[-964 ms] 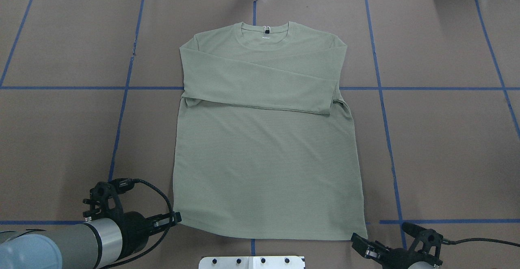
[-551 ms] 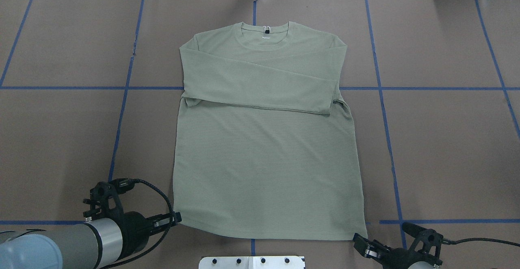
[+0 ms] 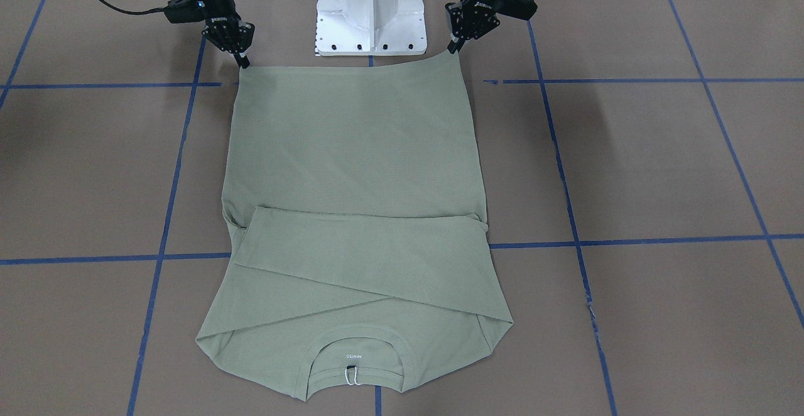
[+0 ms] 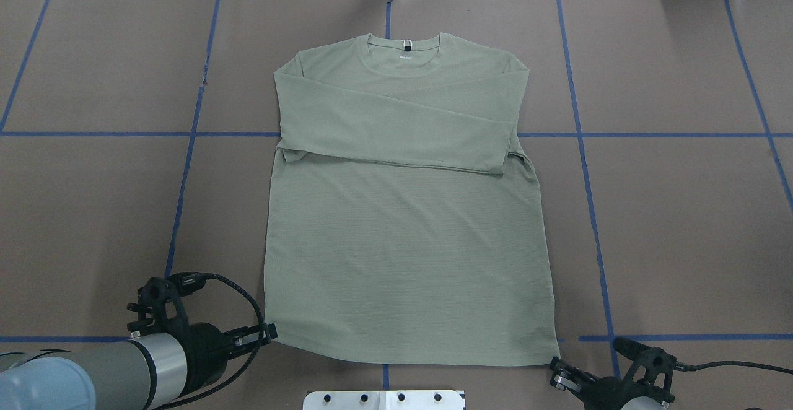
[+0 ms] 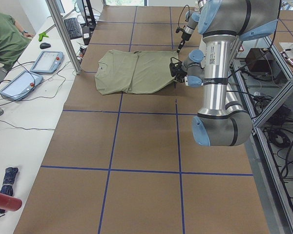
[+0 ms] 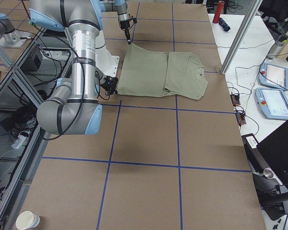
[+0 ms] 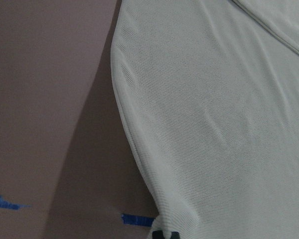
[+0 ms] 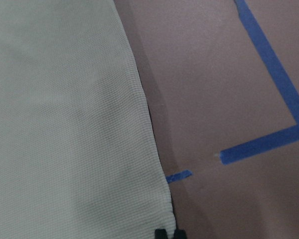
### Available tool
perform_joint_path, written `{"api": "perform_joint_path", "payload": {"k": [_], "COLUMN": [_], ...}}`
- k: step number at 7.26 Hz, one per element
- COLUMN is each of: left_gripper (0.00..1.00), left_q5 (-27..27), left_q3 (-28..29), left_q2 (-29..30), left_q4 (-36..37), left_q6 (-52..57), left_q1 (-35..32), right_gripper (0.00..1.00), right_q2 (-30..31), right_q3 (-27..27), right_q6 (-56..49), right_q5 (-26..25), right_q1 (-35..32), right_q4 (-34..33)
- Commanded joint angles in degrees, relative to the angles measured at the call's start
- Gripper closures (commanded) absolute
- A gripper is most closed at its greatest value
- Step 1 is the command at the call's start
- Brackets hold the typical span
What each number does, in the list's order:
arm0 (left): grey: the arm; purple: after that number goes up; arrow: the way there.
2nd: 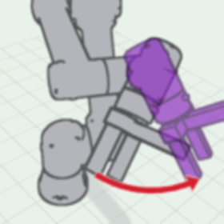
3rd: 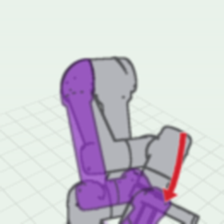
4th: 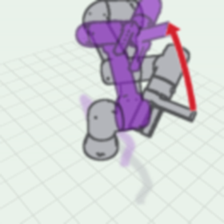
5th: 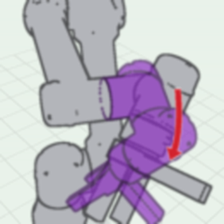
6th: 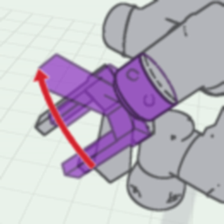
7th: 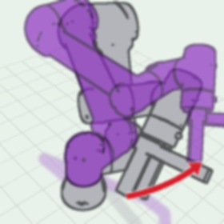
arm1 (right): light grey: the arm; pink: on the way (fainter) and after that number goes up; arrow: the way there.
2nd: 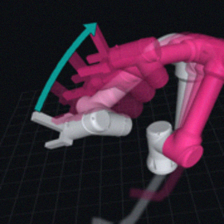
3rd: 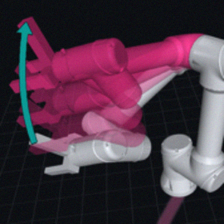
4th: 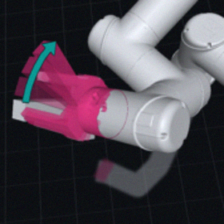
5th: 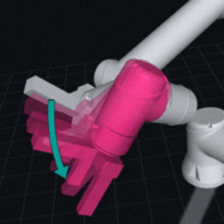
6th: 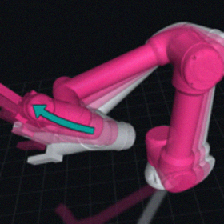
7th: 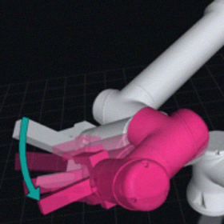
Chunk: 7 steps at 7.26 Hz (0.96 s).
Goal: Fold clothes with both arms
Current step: 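Lower both grippers and pinch the hem corners nearest the robot, then lift the hem with both grippers and carry it toward the collar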
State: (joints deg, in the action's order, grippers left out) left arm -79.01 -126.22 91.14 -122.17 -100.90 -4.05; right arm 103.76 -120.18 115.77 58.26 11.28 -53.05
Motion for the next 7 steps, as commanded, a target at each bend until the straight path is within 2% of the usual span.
{"api": "perform_joint_path", "payload": {"k": [1, 2, 3, 4, 5, 6, 7], "left_gripper": [1.00, 1.00, 1.00, 1.00, 1.00, 1.00, 1.00], "left_q5": [0.0, -0.2, -2.1, -8.9, -13.9, -19.5, -24.7], "left_q3": [-0.1, -0.8, -4.0, -11.3, -18.1, -23.9, -24.5], "left_q2": [-0.1, -0.2, -0.2, 0.3, 1.0, 2.1, 5.5], "left_q4": [0.0, 0.0, 3.5, 12.3, 20.9, 26.7, 30.3], "left_q6": [0.0, 0.1, 0.1, 0.1, 0.1, 1.0, 8.0], "left_q1": [-0.1, -0.1, -0.2, -0.3, -1.6, -3.2, -8.8], "right_gripper": [1.00, 1.00, 1.00, 1.00, 1.00, 1.00, 1.00], "right_q2": [0.6, 0.7, 0.6, 0.2, -1.3, -6.3, -14.0], "right_q3": [-2.0, -5.6, -13.4, -21.8, -28.6, -32.8, -32.8], "right_q6": [-2.7, -2.8, -2.8, -2.8, -3.7, -7.1, -16.0], "right_q5": [0.5, 1.4, 5.4, 10.0, 18.9, 26.0, 31.5], "right_q1": [-1.8, -1.9, -2.1, -2.9, -6.1, -11.5, -18.2], "right_q4": [-0.3, -5.6, -14.5, -25.1, -34.2, -42.2, -49.8]}}
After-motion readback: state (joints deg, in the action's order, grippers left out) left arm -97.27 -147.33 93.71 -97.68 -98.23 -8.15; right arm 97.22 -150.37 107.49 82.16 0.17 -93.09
